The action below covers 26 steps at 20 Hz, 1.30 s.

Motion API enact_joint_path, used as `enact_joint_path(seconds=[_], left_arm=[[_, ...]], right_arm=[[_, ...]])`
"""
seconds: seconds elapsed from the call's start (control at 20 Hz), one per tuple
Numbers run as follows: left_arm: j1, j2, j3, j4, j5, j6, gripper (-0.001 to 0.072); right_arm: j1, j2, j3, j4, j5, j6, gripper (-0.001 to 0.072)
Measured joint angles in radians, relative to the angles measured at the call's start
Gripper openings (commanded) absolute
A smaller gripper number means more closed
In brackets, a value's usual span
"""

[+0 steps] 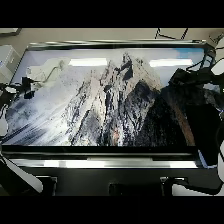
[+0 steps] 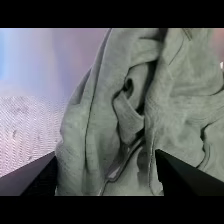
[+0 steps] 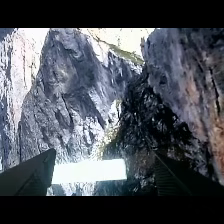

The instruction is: Fold the clothes and pants, and hang the long-sleeved shirts on hangers.

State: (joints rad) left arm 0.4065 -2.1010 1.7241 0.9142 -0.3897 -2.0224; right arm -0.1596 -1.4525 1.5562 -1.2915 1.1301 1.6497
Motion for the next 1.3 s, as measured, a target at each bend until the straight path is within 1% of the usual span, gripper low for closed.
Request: enact_joint_path(seconds=[0.05, 0.1, 0.2, 0.25, 0.3, 0.4, 0.45, 0.55, 0.65, 0.75, 0.85, 0.95, 1.05, 1.1, 1.15, 1.2, 1.25, 1.3], left_arm=[[-0.008, -0.004, 0.001, -0.006, 0.009, 0.0, 0.0076], [-0.018, -0.006, 0.003, -0.014, 0.004, 0.003, 0.0021], [-0.042, 0.02, 0.011, -0.033, 0.033, 0.058, 0.0019], [-0.055, 0.042, 0.012, -0.035, 0.034, 0.114, 0.0018], [-0.068, 0.071, 0.011, -0.036, 0.025, 0.184, 0.0018], [-0.107, 0.176, 0.015, -0.03, 0.0, 0.378, 0.0017], [-0.132, 0.242, 0.014, -0.006, -0.04, 0.476, 0.0017], [-0.198, 0.397, 0.015, 0.059, -0.129, 0.613, 0.0017], [-0.294, 0.558, 0.006, 0.123, -0.241, 0.69, 0.0017], [-0.417, 0.711, -0.025, 0.163, -0.319, 0.726, 0.0018], [-0.563, 0.827, -0.088, 0.186, -0.393, 0.727, 0.0018], [-0.717, 0.894, -0.176, 0.204, -0.425, 0.683, 0.0018], [-0.884, 0.906, -0.286, 0.21, -0.409, 0.615, 0.0019], [-0.965, 0.897, -0.338, 0.211, -0.371, 0.573, 0.0019], [-1.05, 0.875, -0.389, 0.212, -0.303, 0.526, 0.0021], [-1.13, 0.839, -0.43, 0.214, -0.247, 0.476, 0.0125], [-1.196, 0.797, -0.455, 0.214, -0.206, 0.431, 0.0523], [-1.253, 0.753, -0.467, 0.212, -0.168, 0.386, 0.0717]], right_arm=[[0.0, 0.0, 0.0, 0.006, 0.009, 0.0, 0.0675], [0.0, 0.0, 0.0, 0.012, 0.018, 0.0, 0.0675], [0.0, 0.0, 0.0, 0.019, 0.034, 0.0, 0.0675], [0.0, 0.0, 0.0, 0.024, 0.043, -0.001, 0.0675], [0.0, 0.0, 0.0, 0.024, 0.051, -0.005, 0.0675], [0.0, 0.007, 0.001, 0.024, 0.061, -0.021, 0.0675], [0.0, 0.014, 0.001, 0.024, 0.063, -0.033, 0.0675], [0.0, 0.034, 0.001, 0.02, 0.067, -0.055, 0.0675], [0.0, 0.066, 0.001, 0.019, 0.072, -0.072, 0.0675], [0.0, 0.11, 0.001, 0.017, 0.079, -0.079, 0.0675], [0.0, 0.159, 0.001, 0.016, 0.092, -0.081, 0.0675], [0.0, 0.211, 0.001, 0.009, 0.109, -0.085, 0.0675], [0.0, 0.259, 0.001, -0.002, 0.119, -0.087, 0.0675], [0.0, 0.283, 0.001, -0.009, 0.12, -0.087, 0.0675], [0.0, 0.305, 0.001, -0.017, 0.12, -0.087, 0.0675], [0.0, 0.323, 0.001, -0.025, 0.12, -0.087, 0.0675], [0.0, 0.335, 0.001, -0.032, 0.121, -0.086, 0.0675], [0.0, 0.344, 0.001, -0.04, 0.125, -0.082, 0.0675]])
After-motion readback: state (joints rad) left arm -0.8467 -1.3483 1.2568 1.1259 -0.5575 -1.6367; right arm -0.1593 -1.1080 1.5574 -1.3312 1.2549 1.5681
